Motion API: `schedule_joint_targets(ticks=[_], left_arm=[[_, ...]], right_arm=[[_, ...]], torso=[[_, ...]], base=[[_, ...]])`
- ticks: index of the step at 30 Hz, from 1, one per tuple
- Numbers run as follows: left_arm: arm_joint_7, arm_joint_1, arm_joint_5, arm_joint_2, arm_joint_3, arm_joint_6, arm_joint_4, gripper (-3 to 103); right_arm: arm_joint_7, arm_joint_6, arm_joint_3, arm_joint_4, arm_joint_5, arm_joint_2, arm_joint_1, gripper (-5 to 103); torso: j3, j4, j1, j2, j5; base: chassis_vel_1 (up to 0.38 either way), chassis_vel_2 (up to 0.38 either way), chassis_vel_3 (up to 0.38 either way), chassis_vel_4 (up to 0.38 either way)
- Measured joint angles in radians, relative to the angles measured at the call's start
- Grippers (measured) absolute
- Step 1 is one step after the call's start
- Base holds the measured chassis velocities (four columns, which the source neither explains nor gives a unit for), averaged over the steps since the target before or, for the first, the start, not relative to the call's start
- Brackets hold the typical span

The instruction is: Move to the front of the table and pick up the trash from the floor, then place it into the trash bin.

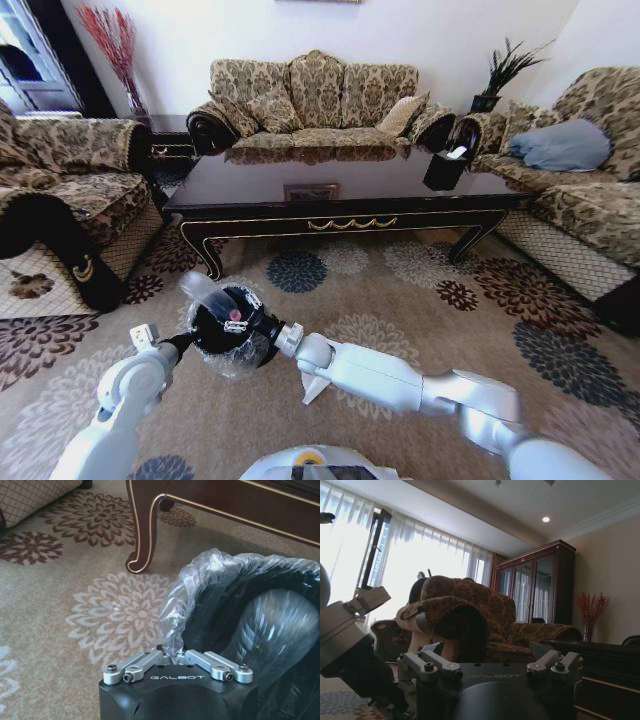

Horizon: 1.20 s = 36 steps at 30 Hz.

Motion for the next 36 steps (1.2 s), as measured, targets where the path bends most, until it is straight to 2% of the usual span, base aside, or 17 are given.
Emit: schedule_joint_targets(ticks=[2, 4, 5, 9, 10, 15, 19, 21, 23, 25, 26, 29, 31, 32, 35, 36], left_arm=[[0.000, 0.002, 0.000, 0.002, -0.002, 0.000, -0.001, 2], [0.000, 0.007, 0.000, 0.004, -0.008, 0.000, -0.006, 2], [0.000, 0.007, 0.000, 0.004, -0.008, 0.000, -0.006, 2], [-0.002, 0.020, -0.005, 0.012, -0.030, 0.000, -0.020, 2], [-0.002, 0.020, -0.005, 0.012, -0.030, 0.000, -0.020, 2], [-0.013, 0.032, -0.043, 0.019, -0.080, 0.000, -0.049, 2], [-0.015, 0.038, -0.051, 0.006, -0.098, 0.000, -0.065, 2], [-0.017, 0.036, -0.051, 0.005, -0.098, -0.001, -0.068, 2], [-0.017, 0.036, -0.051, 0.006, -0.098, -0.001, -0.069, 2], [-0.018, 0.038, -0.046, 0.018, -0.098, -0.001, -0.077, 2], [-0.018, 0.038, -0.044, 0.024, -0.095, -0.001, -0.080, 2], [-0.018, 0.038, -0.042, 0.031, -0.091, -0.001, -0.082, 2], [-0.015, 0.038, -0.037, 0.042, -0.084, -0.001, -0.083, 2], [-0.015, 0.038, -0.037, 0.042, -0.084, -0.001, -0.083, 2], [-0.014, 0.045, -0.033, 0.045, -0.090, -0.001, -0.093, 2], [-0.014, 0.045, -0.033, 0.045, -0.090, -0.001, -0.093, 2]], right_arm=[[0.002, -0.001, 0.007, 0.016, 0.000, -0.020, -0.001, 99], [0.010, -0.008, 0.034, 0.054, 0.003, -0.068, -0.007, 100], [0.010, -0.008, 0.034, 0.054, 0.003, -0.068, -0.007, 100], [0.042, -0.046, 0.121, 0.108, 0.007, -0.179, -0.032, 100], [0.042, -0.046, 0.121, 0.108, 0.007, -0.179, -0.032, 100], [0.100, -0.111, 0.244, 0.130, 0.008, -0.278, -0.107, 100], [0.137, -0.150, 0.307, 0.135, 0.016, -0.308, -0.164, 100], [0.211, -0.230, 0.371, 0.147, 0.028, -0.338, -0.229, 100], [0.235, -0.257, 0.381, 0.150, 0.032, -0.346, -0.243, 100], [0.316, -0.360, 0.416, 0.159, 0.048, -0.377, -0.299, 100], [0.323, -0.394, 0.436, 0.168, 0.062, -0.397, -0.336, 100], [0.307, -0.425, 0.460, 0.187, 0.090, -0.423, -0.387, 100], [0.212, -0.444, 0.479, 0.212, 0.119, -0.468, -0.456, 100], [0.212, -0.444, 0.479, 0.212, 0.119, -0.468, -0.456, 100], [0.008, -0.360, 0.448, 0.145, 0.029, -0.483, -0.451, 100], [0.008, -0.360, 0.448, 0.145, 0.029, -0.483, -0.451, 100]], torso=[[0.000, -0.0001, 0.000, 0.000, 0.0000], [0.000, 0.0001, 0.000, 0.000, 0.0002], [0.000, 0.0001, 0.000, 0.000, 0.0002], [0.000, -0.0003, 0.000, 0.000, 0.0001], [0.000, -0.0003, 0.000, 0.000, 0.0001], [0.000, -0.0001, 0.000, 0.000, 0.0002], [0.000, 0.0001, 0.000, 0.000, 0.0003], [0.000, -0.0001, 0.000, 0.000, 0.0001], [0.000, -0.0003, 0.000, 0.000, 0.0001], [0.000, 0.0000, 0.000, 0.000, 0.0003], [0.000, 0.0000, 0.000, 0.000, 0.0004], [0.000, 0.0000, 0.000, 0.000, 0.0004], [0.000, -0.0009, 0.000, 0.000, 0.0000], [0.000, -0.0009, 0.000, 0.000, 0.0000], [0.000, -0.0001, 0.000, 0.000, 0.0001], [0.000, -0.0001, 0.000, 0.000, 0.0001]], base=[[0.000, 0.000, 0.000, 0.000], [0.000, 0.000, 0.000, 0.000], [0.000, 0.000, 0.000, 0.000], [0.000, 0.000, 0.000, 0.000], [0.000, 0.000, 0.000, 0.000], [0.000, 0.000, 0.000, 0.000], [0.000, 0.000, 0.000, 0.000], [0.000, 0.000, 0.000, 0.000], [0.000, 0.000, 0.000, 0.000], [0.000, 0.000, 0.000, 0.000], [0.000, 0.000, 0.000, 0.000], [0.000, 0.000, 0.000, 0.000], [0.000, 0.000, 0.000, 0.000], [0.000, 0.000, 0.000, 0.000], [0.000, 0.000, 0.000, 0.000], [0.000, 0.000, 0.000, 0.000]])
